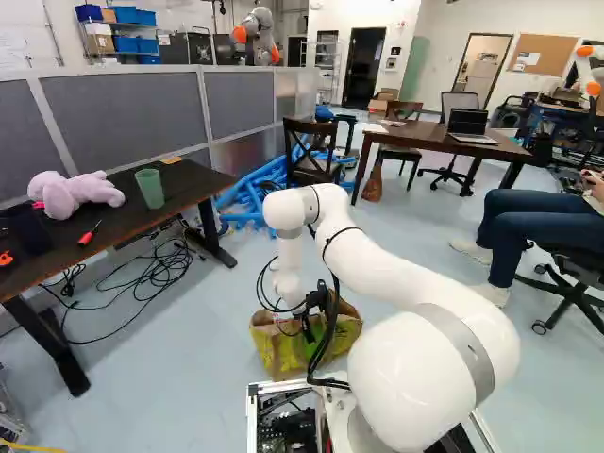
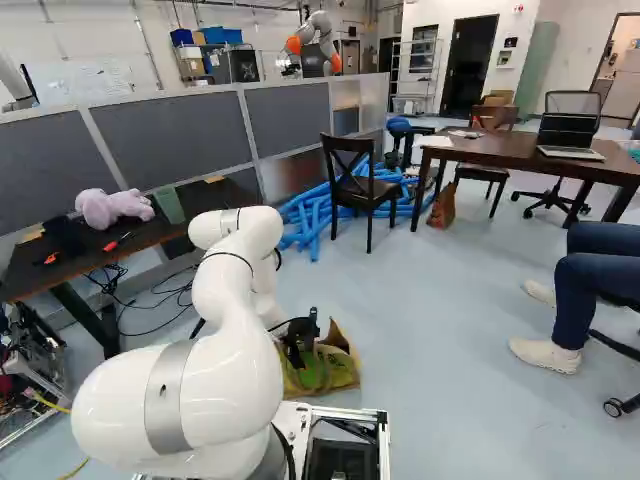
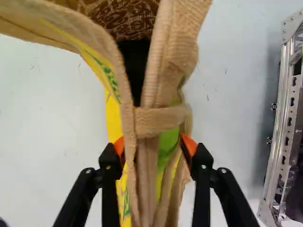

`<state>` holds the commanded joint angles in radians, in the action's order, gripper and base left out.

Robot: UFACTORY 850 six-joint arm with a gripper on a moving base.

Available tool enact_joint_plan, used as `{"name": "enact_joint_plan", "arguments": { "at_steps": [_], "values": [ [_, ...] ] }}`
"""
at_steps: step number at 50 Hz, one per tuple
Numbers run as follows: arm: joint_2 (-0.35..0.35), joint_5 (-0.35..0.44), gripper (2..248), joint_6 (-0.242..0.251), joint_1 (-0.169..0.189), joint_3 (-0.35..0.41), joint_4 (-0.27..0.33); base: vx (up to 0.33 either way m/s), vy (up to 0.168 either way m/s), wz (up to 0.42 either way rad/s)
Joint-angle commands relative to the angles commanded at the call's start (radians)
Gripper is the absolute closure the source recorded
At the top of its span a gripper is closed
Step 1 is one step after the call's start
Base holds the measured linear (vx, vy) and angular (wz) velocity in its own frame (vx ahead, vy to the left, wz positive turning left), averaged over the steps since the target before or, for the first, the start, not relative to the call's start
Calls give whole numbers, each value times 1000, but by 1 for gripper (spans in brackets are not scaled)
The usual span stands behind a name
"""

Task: Pick up the bag on the ground and place it on the table

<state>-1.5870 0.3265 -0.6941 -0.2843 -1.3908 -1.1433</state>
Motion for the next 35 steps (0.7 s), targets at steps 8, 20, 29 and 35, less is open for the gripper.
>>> {"name": "enact_joint_plan", "arguments": {
  "at_steps": [8, 20, 29, 35],
  "values": [
    [0, 0, 129, 0, 0, 0, 0, 0, 0, 0],
    [2, 0, 229, 0, 0, 2, 0, 0, 0, 0],
    [29, 0, 229, 0, 0, 28, 0, 0, 0, 0],
    [51, 0, 229, 0, 0, 50, 0, 0, 0, 0]
  ]
}}
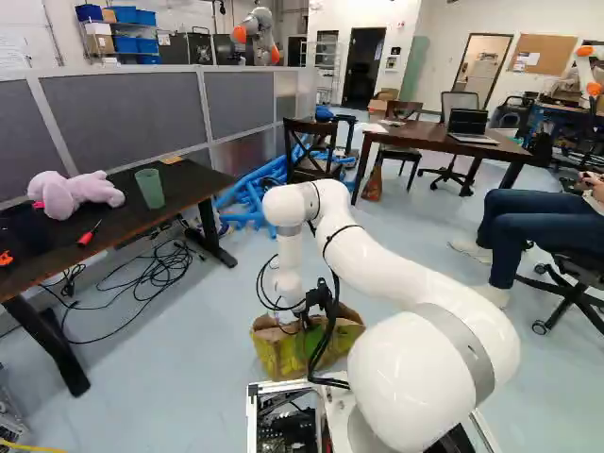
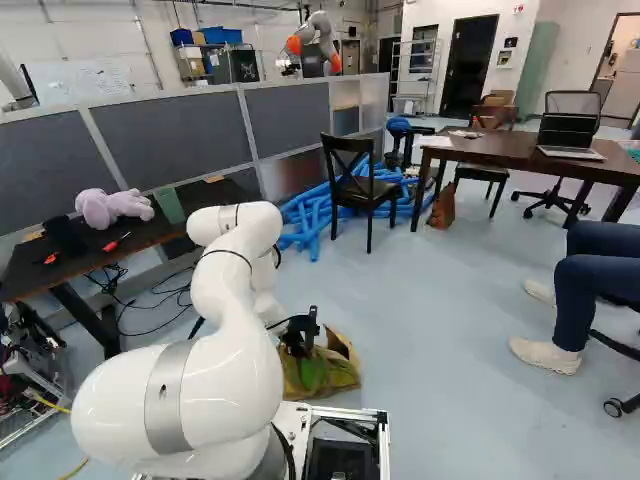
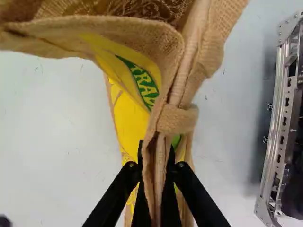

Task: Pick up the bag on the ground and place it on the table

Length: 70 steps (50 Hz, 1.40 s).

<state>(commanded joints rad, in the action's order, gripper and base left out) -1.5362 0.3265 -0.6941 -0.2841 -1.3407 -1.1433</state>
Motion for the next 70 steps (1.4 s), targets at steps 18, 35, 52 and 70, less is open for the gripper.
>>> {"name": "enact_joint_plan", "arguments": {
  "at_steps": [18, 35, 52, 70],
  "values": [
    [70, 0, 229, 0, 0, 67, 0, 0, 0, 0],
    [136, 0, 229, 0, -3, 128, 0, 0, 0, 0],
    [203, 0, 229, 0, -13, 186, 43, 0, 0, 0],
    [274, 0, 229, 0, -19, 247, 118, 0, 0, 0]
  ]
}}
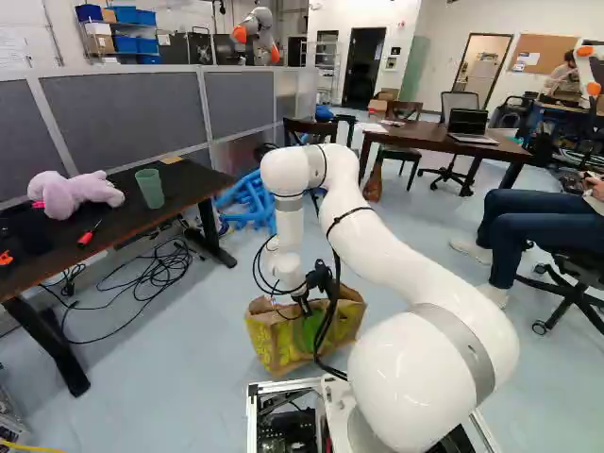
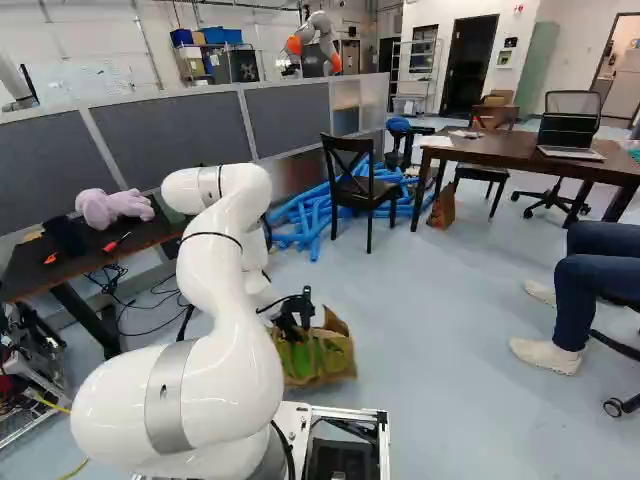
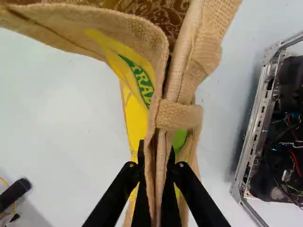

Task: Pick up the bag on the ground and place it on the table

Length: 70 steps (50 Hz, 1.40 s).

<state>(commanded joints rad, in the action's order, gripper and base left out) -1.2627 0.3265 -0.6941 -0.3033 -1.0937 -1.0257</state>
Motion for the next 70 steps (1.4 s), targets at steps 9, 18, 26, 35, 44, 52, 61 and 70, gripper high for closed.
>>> {"name": "enact_joint_plan", "arguments": {
  "at_steps": [9, 18, 26, 35, 44, 52, 61, 70],
  "values": [
    [37, -1, 229, 0, -12, 34, 43, 0, 0, 0],
    [75, -2, 229, 0, -33, 75, 75, 0, 0, 0],
    [110, -2, 229, 0, -57, 119, 96, 0, 0, 0],
    [151, -2, 229, 0, -89, 173, 113, 0, 0, 0],
    [192, -2, 229, 0, -107, 230, 117, 0, 0, 0],
    [230, -2, 229, 0, -100, 280, 128, 0, 0, 0],
    [271, -2, 229, 0, -83, 331, 145, 0, 0, 0],
    [313, -2, 229, 0, -77, 365, 150, 0, 0, 0]
  ]
}}
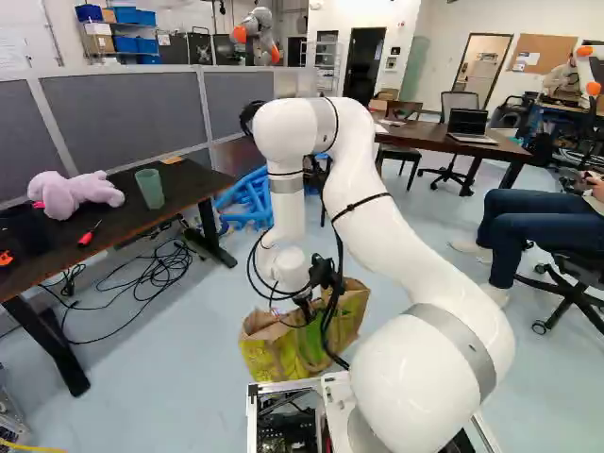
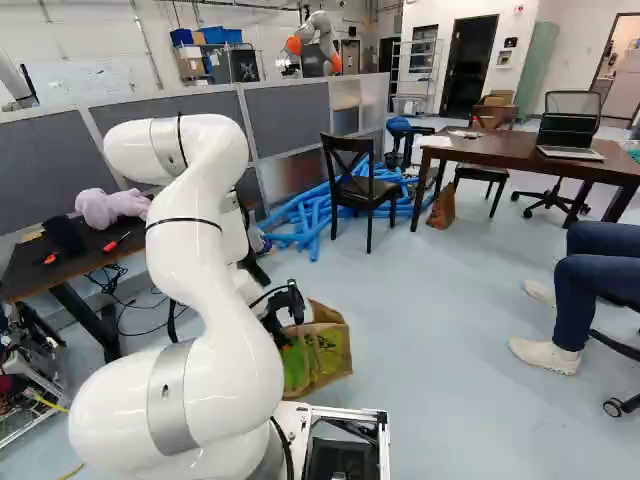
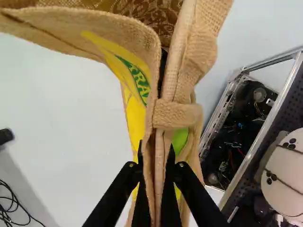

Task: Pick up the bag on the ground and place it on the table

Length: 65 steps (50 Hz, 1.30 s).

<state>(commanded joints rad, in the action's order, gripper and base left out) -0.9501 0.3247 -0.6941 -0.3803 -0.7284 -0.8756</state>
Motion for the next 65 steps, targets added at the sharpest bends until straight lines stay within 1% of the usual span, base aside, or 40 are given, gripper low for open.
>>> {"name": "enact_joint_plan", "arguments": {
  "at_steps": [18, 30, 38, 45, 51, 58, 65],
  "values": [
    [83, -6, 229, 0, 1, 58, 36, 0, 0, 0],
    [141, -38, 229, 0, 2, 95, 58, 0, 0, 0],
    [180, -67, 229, 0, 13, 121, 68, 0, 0, 0],
    [216, -92, 229, 0, 29, 145, 73, 0, 0, 0],
    [247, -109, 229, 0, 50, 166, 74, 0, 0, 0],
    [284, -127, 229, 0, 80, 192, 75, 0, 0, 0],
    [323, -134, 229, 0, 119, 217, 78, 0, 0, 0]
  ]
}}
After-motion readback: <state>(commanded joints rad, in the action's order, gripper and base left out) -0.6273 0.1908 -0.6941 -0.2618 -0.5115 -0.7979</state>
